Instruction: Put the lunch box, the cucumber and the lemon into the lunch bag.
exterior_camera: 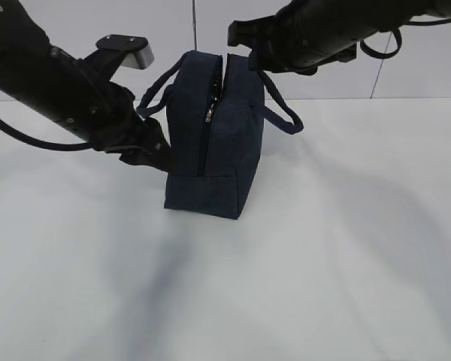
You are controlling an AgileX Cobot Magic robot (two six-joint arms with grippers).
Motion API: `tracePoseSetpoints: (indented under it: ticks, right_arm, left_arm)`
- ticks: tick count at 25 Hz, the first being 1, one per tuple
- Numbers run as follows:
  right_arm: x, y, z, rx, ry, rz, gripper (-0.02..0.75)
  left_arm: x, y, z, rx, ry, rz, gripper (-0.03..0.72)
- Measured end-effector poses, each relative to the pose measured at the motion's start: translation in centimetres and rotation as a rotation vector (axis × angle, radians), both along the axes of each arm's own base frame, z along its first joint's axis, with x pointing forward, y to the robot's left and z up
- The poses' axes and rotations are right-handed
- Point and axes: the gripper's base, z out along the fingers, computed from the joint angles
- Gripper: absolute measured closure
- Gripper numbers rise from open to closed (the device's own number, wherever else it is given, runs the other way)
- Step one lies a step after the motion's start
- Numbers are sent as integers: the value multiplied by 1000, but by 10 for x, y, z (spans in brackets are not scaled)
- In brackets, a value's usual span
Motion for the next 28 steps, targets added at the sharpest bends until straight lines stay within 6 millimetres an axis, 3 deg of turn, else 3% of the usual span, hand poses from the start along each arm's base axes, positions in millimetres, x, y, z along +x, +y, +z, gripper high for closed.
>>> tracePoseSetpoints:
  ticks: [7,17,28]
  right_arm:
    - [4,1,0,-32,77,-21,465]
    - [18,11,3,-119,277,-2,462]
    - [19,30,9,27,393,67,461]
  left_arm:
    - [1,21,-3,14,95,13,316]
    - [-2,22,-4,18,131,0,331]
    - [-2,22,-4,18,136,1,333]
